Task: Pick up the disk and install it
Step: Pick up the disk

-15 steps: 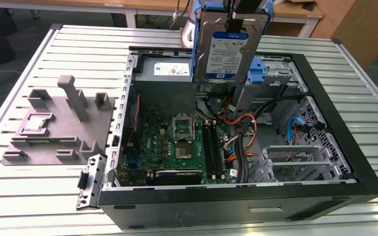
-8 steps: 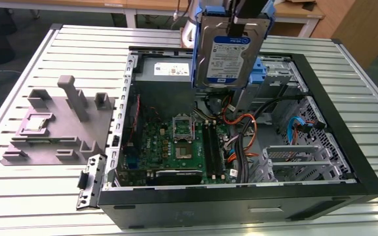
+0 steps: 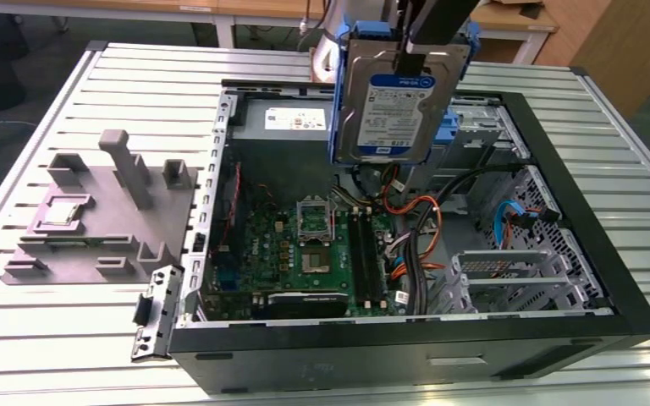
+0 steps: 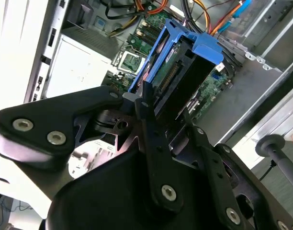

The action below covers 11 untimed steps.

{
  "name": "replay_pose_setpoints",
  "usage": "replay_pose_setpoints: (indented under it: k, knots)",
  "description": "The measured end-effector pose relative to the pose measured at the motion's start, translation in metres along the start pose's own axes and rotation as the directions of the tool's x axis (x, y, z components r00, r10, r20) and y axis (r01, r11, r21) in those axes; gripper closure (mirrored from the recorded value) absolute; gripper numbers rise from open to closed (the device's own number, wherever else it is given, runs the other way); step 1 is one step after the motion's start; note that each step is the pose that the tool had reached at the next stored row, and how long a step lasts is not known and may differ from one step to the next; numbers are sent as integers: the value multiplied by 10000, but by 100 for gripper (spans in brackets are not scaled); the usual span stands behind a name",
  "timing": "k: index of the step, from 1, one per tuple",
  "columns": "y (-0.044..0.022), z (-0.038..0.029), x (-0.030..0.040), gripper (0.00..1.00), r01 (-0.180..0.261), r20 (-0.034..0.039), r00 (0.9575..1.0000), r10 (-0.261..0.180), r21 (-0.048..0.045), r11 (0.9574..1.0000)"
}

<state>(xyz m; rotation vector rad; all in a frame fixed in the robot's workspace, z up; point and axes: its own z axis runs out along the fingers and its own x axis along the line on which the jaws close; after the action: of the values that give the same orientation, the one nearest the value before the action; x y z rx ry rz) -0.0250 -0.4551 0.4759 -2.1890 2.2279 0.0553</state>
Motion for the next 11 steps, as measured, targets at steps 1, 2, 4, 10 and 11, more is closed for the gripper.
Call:
replay_pose_setpoints:
  k: [1,2,4,10,11]
  knots:
    - [0,-1,23,65,0,0,10000,0,0,10000]
    - [-1,-2,48,65,0,-1,10000,0,-1,10000]
    - [-2,-4,98,65,1,-1,10000,-1,-1,10000]
    - [-5,-9,250,65,0,0,10000,0,0,10000]
    - [-5,-10,274,65,-1,0,10000,1,0,10000]
